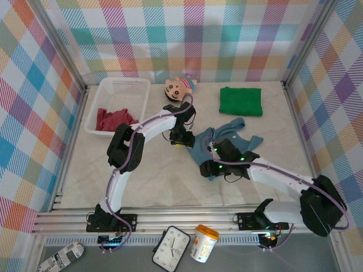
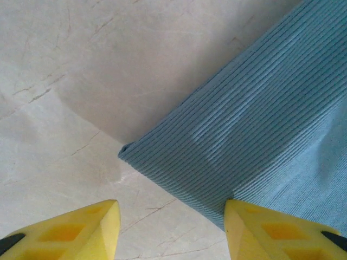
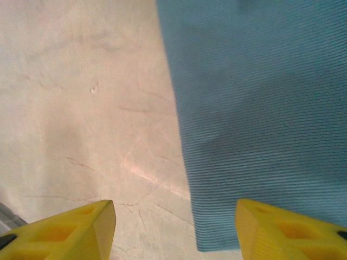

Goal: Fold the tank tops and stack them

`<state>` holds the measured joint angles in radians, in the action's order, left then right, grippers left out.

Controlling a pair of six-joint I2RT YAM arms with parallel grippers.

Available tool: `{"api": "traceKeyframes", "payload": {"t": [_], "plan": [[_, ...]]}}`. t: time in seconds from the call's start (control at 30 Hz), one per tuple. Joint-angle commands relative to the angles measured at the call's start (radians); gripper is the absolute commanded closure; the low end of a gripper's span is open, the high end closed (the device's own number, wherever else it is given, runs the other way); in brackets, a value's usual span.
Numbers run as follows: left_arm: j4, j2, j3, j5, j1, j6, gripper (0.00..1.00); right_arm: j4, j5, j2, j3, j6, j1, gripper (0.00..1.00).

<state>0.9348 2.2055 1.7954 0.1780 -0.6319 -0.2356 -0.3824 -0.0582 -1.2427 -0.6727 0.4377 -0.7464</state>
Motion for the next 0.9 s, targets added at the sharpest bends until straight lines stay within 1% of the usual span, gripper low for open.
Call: {"api": "traceKeyframes", "payload": {"t": [0.0, 0.17, 0.33, 0.43, 0.53, 0.6, 0.67, 0.77, 0.87], "plan": [[-0.033, 0.018, -0.012, 0.044, 0.008, 0.009, 0.48, 0.050, 0.095, -0.069, 0.015, 0.005, -0.038, 0.39], [-0.074, 0.044, -0.013, 0.073, 0.015, -0.006, 0.50, 0.048, 0.139, -0.159, -0.001, -0.049, -0.059, 0.39], [-0.077, 0.080, 0.011, 0.094, 0.019, -0.010, 0.53, 0.054, 0.159, -0.237, 0.002, -0.048, -0.086, 0.39], [-0.074, 0.094, 0.018, 0.102, 0.019, -0.010, 0.58, 0.026, 0.197, -0.272, -0.015, -0.050, -0.107, 0.40], [-0.068, 0.094, 0.021, 0.095, 0.021, -0.008, 0.67, 0.002, 0.224, -0.289, -0.029, -0.054, -0.115, 0.44], [-0.060, 0.088, 0.025, 0.091, 0.024, -0.007, 0.78, -0.014, 0.231, -0.299, -0.036, -0.058, -0.114, 0.51], [-0.040, 0.082, 0.038, 0.080, 0.028, 0.001, 0.86, -0.032, 0.217, -0.308, -0.047, -0.066, -0.114, 0.62], [0.008, 0.059, 0.054, 0.044, 0.035, 0.027, 0.95, -0.040, 0.169, -0.300, -0.063, -0.086, -0.114, 0.79], [0.072, 0.011, 0.052, -0.015, 0.048, 0.056, 0.99, -0.052, 0.110, -0.260, -0.086, -0.099, -0.115, 0.91]]}}
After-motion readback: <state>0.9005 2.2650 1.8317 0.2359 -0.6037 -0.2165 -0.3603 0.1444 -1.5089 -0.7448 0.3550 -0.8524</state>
